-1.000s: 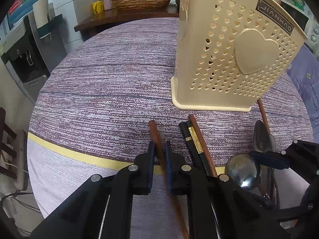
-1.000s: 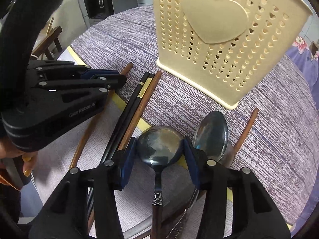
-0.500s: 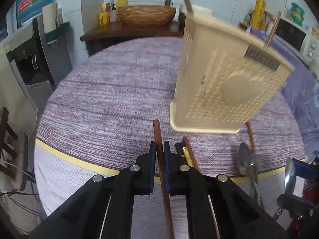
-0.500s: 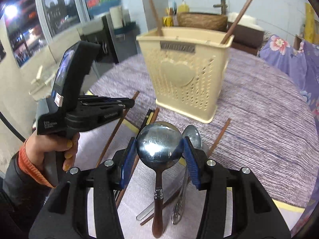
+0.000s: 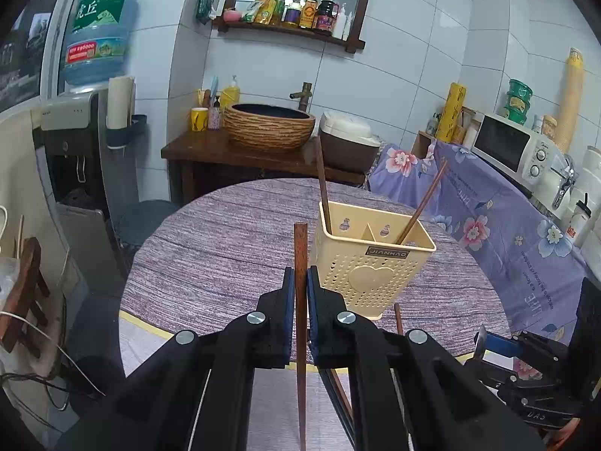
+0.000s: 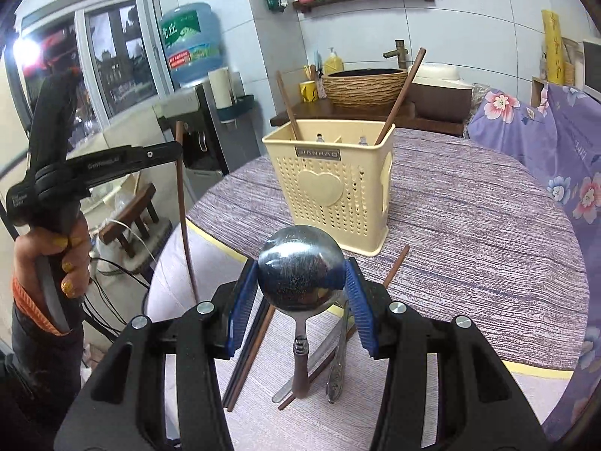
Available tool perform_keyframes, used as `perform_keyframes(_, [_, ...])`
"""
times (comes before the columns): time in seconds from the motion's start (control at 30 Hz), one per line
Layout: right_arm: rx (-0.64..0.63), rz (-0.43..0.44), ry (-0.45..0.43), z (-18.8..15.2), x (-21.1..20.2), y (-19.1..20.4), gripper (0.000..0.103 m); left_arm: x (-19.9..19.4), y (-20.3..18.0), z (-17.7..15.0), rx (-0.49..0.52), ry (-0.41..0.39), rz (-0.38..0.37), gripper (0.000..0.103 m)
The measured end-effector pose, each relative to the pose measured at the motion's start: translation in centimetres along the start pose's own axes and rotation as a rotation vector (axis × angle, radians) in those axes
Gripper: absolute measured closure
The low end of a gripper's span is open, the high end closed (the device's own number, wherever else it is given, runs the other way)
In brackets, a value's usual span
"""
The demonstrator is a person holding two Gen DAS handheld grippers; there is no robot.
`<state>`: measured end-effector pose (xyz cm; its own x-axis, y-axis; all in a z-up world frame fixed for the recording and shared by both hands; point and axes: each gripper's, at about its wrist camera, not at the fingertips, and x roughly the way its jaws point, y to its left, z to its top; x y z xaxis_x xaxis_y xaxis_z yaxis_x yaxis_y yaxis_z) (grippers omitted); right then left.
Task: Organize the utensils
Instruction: 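Carry the spoon and chopstick over the holder and open both tools to drop them in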
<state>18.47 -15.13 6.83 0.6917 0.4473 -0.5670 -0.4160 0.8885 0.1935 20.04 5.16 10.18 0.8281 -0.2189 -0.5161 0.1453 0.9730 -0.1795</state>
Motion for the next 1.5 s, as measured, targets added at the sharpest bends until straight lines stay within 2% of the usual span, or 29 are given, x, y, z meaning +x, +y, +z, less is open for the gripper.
perform_keyframes(0.4, [0.003,0.01,-0.002,0.0,-0.1,0.0,0.055,-0.9,0.3,0.3,-0.002,-0.028,-0.011,0.095])
perform_keyframes(0.63, [-0.006,0.022,-0.04,2.2,-0.9,0.0,0.055,-2.1,-0.5,2.8,0.035,-0.085,-0.004,0.095])
perform_keyframes(0.7, [-0.009,0.03,-0.057,3.6,-1.2,0.0,0.055,-2.5,-0.6,4.0,0.043,-0.099,-0.013,0.095])
perform_keyframes(0.83, [-0.024,0.034,-0.124,8.3,-2.6,-0.1,0.055,-3.7,-1.0,7.8,0.054,-0.141,-0.031,0.095])
perform_keyframes(1.0, [-0.043,-0.029,-0.26,15.2,-4.3,-0.1,0.055,-5.2,-1.9,13.8,0.025,-0.219,-0.068,0.095])
perform_keyframes(1.1, [-0.036,-0.068,-0.312,17.8,-3.9,-0.5,0.055,-4.6,-2.8,16.2,0.019,-0.254,-0.058,0.095])
perform_keyframes(1.2, [-0.036,-0.12,-0.343,18.4,-2.6,-0.7,0.055,-2.8,-3.4,16.6,0.013,-0.263,-0.043,0.095])
perform_keyframes(1.3, [-0.052,-0.166,-0.343,17.2,-0.4,-0.8,0.055,-0.3,-3.4,15.4,0.0,-0.24,-0.038,0.095])
perform_keyframes(1.5, [-0.042,-0.202,-0.269,13.9,4.3,-1.8,0.055,4.0,-3.0,11.4,-0.019,-0.158,-0.037,0.095])
